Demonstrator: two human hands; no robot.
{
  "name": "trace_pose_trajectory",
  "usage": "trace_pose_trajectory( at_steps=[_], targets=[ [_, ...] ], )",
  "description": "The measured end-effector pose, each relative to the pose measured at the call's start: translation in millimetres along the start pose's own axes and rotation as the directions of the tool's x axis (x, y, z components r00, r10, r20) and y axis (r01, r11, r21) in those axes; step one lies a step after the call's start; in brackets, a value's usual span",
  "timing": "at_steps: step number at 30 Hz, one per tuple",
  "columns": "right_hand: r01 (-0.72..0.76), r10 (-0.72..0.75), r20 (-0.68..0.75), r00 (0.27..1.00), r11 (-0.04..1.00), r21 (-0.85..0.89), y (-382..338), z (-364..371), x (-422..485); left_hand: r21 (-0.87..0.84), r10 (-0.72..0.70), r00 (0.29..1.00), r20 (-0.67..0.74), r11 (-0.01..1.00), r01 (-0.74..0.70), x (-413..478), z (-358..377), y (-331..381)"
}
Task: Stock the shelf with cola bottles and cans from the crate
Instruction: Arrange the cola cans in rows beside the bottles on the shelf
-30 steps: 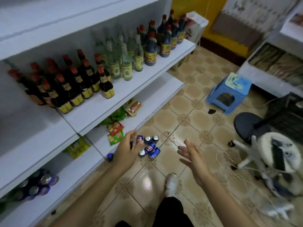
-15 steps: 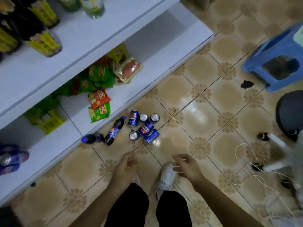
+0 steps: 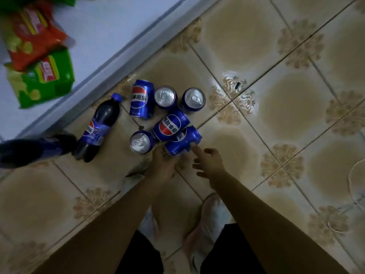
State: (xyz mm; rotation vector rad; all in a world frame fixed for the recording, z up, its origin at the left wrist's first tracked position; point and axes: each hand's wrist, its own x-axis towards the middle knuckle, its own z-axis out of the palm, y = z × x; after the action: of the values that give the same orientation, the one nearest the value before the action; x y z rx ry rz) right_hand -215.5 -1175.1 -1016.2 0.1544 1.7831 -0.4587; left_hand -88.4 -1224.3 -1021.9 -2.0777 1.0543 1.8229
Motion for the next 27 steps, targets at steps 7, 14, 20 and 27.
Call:
trace_pose_trajectory(
  at_steps=[7, 14, 20, 27],
  targets=[
    [-0.019, 0.022, -0.009, 1.000, 0.971, 0.239, -4, 46, 53, -0.077, -0.019, 0.999, -0.025, 0.997, 0.017, 37, 17, -11],
    [-0.039, 0.040, 0.005, 0.999, 0.945, 0.323, 0, 6, -22, -0.218, -0.003, 0.994, 0.112, 0.976, 0.027, -40, 6, 4],
    [0.026, -0.076, 0.148, 0.986, 0.949, 0.314, -11, -43, -197, -0.327, -0.024, 0.960, 0.278, 0.938, 0.118, -200, -35, 59],
    [0.202, -0.259, 0.255, 0.932, 0.953, 0.227, -50, -76, -438, -0.368, 0.020, 0.866, 0.500, 0.910, 0.191, -426, -124, 95]
  ],
)
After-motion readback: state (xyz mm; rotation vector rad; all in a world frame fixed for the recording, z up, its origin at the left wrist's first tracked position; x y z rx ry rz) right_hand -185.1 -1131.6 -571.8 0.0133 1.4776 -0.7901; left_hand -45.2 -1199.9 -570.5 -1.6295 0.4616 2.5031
